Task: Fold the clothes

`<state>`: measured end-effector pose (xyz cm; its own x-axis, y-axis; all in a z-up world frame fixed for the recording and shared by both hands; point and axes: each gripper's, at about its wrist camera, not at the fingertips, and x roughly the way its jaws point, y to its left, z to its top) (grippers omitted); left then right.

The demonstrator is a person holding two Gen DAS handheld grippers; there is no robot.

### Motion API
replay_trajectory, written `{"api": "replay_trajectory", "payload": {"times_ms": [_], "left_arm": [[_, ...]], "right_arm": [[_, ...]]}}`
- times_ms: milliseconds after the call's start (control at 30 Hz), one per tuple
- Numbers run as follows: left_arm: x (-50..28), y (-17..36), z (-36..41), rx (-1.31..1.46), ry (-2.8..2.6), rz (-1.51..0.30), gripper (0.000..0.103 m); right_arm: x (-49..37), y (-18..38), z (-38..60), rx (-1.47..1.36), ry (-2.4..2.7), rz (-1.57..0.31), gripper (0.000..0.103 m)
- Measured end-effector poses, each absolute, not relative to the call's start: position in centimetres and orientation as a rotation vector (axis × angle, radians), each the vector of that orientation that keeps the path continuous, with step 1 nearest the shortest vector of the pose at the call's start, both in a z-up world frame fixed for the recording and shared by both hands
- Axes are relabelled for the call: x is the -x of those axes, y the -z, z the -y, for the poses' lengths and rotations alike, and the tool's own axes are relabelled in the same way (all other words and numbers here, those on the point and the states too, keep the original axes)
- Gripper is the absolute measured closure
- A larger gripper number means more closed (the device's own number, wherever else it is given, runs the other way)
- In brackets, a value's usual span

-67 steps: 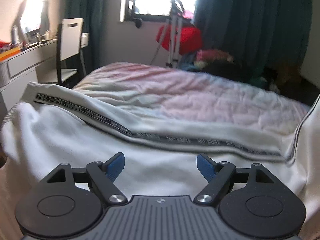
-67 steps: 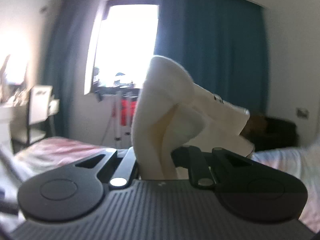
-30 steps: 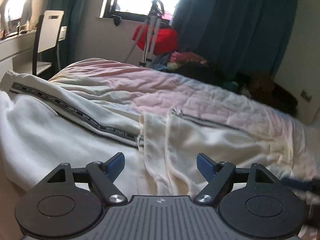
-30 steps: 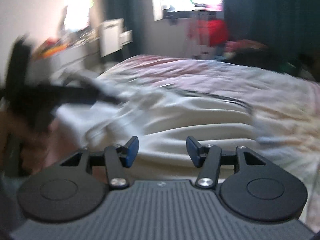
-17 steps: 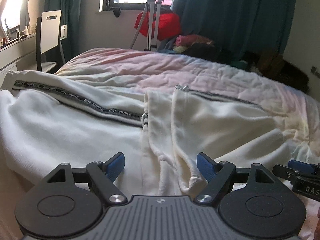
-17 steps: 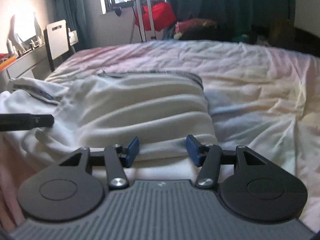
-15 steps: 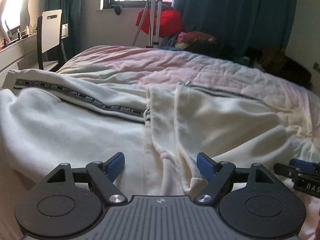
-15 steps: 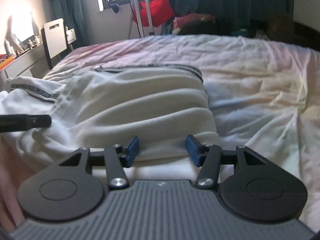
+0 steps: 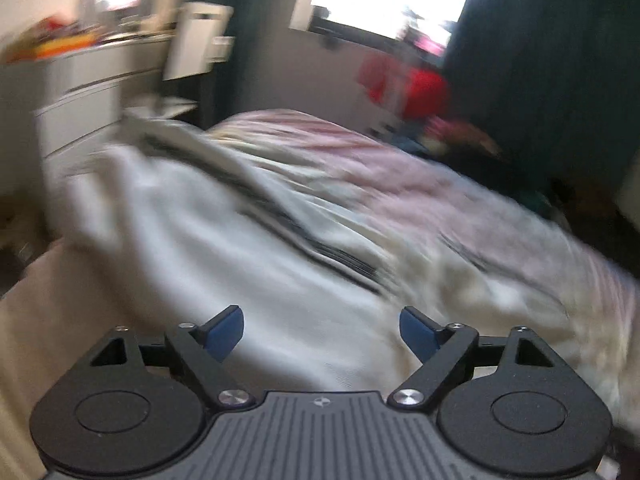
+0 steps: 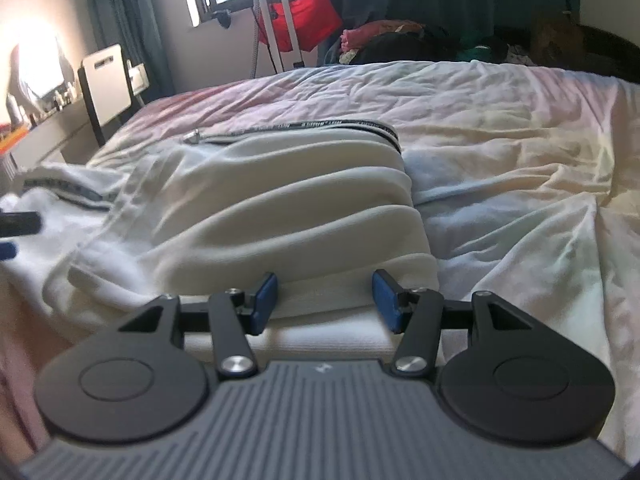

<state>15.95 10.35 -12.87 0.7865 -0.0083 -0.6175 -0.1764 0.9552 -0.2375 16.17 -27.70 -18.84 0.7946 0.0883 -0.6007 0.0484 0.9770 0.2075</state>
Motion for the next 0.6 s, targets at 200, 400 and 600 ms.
{"api": "replay_trajectory", "payload": {"times_ms": [200, 400, 600], "left_arm": [[-15.4, 11.6, -17.1, 0.463, -0.254, -0.663, 0.002], [-16.9, 14.4, -23.0, 0.797, -0.304, -0.721, 0.002], [-19.2, 18.1, -27.1, 1.128, -0.362, -0.668, 0.01]], "right_arm": [[-15.6, 17.6, 28.1, -0.236, 0.004, -0.583, 0.015], [-14.9, 17.1, 28.9, -0.313, -0.001, -0.579, 0.016], [-14.6, 16.8, 28.2, -0.293, -0.024, -0.566, 0.016]]}}
